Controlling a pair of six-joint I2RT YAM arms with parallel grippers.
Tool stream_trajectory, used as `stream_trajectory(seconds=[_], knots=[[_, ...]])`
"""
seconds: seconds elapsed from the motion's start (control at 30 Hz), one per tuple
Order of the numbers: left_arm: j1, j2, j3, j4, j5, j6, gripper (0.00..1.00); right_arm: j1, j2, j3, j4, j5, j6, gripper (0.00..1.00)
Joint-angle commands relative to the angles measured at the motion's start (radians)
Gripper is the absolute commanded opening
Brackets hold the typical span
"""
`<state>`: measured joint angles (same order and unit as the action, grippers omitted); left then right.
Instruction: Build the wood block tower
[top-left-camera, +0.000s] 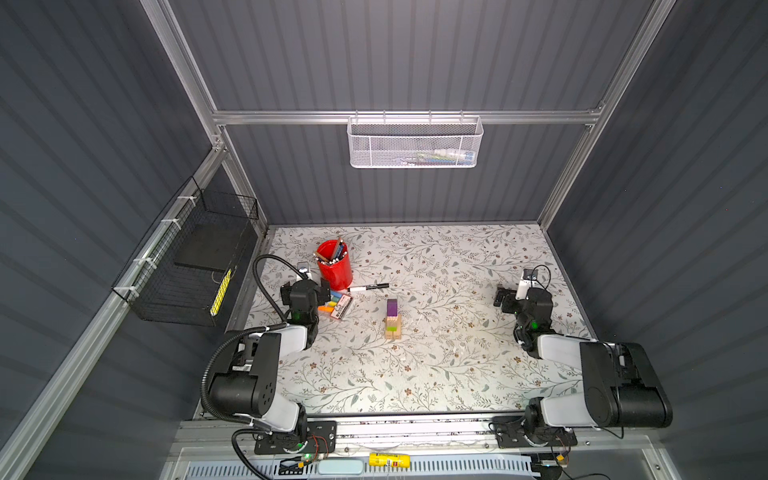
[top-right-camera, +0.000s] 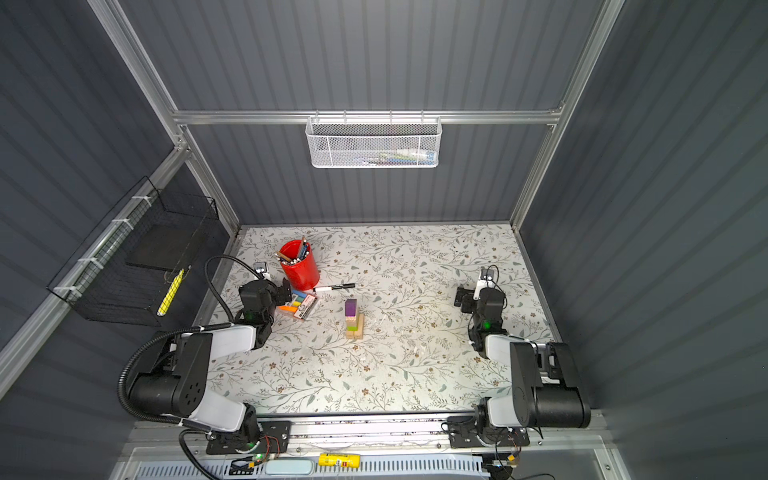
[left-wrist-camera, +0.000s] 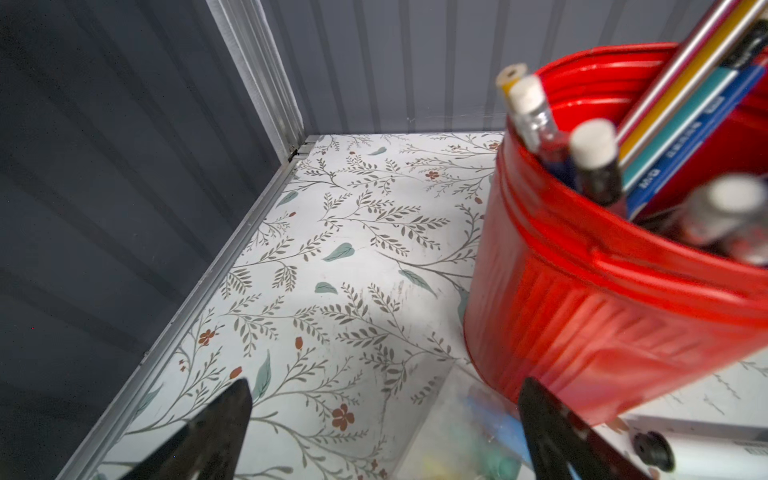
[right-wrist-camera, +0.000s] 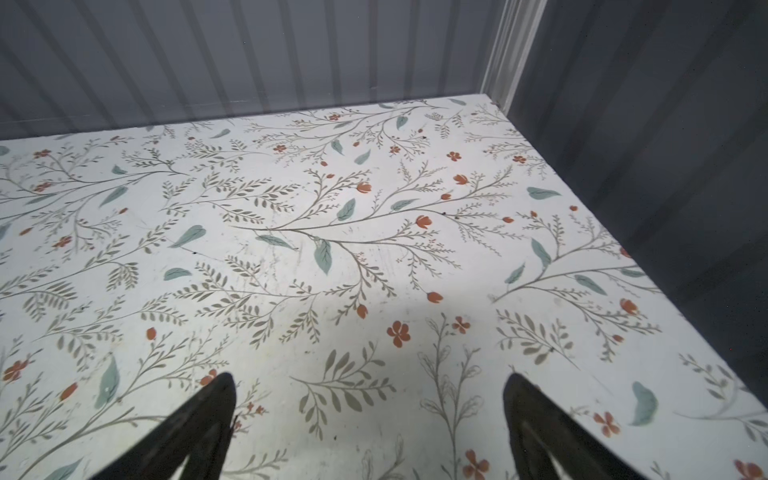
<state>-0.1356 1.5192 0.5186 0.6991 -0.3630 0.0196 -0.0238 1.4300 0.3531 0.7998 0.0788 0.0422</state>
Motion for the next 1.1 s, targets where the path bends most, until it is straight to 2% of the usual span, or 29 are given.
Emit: stream_trajectory(seconds=[0.0,0.13,0.2,0.27,0.37,0.43,0.47,0.53,0.6,0.67,1.07], knots=[[0.001,-0.037,-0.022,0.001,0.047,0.013,1.00,-0.019,0.019,-0.016,0.149,-0.061,-0.011,0.99],[0.001,-0.004,-0.049,0.057,0.083,0.037,1.00,-0.018,0.027,-0.027,0.169,-0.070,-0.013,0.99],[0.001,0.047,-0.109,0.209,0.057,0.029,1.00,-0.019,0.030,-0.027,0.172,-0.070,-0.014,0.99],[0.001,0.075,-0.137,0.263,0.056,0.021,1.00,-0.019,0.026,-0.029,0.173,-0.068,-0.014,0.99],[0.001,0.215,-0.109,0.378,0.051,0.053,1.00,-0.018,0.027,-0.031,0.178,-0.068,-0.013,0.99],[0.013,0.184,-0.055,0.200,0.042,-0.004,1.00,-0.019,0.026,-0.031,0.179,-0.069,-0.013,0.99],[0.024,0.207,-0.058,0.258,0.043,-0.004,1.00,-0.019,0.026,-0.032,0.179,-0.068,-0.013,0.99],[0.032,0.188,-0.047,0.189,0.037,-0.027,1.00,-0.019,0.026,-0.031,0.179,-0.068,-0.013,0.99],[0.033,0.200,-0.068,0.266,0.029,-0.020,1.00,-0.019,0.026,-0.030,0.178,-0.070,-0.013,0.99],[0.033,0.191,-0.055,0.214,0.033,-0.026,1.00,-0.019,0.026,-0.032,0.179,-0.069,-0.013,0.99],[0.044,0.194,-0.060,0.231,0.054,-0.032,1.00,-0.019,0.027,-0.032,0.179,-0.070,-0.013,0.99]])
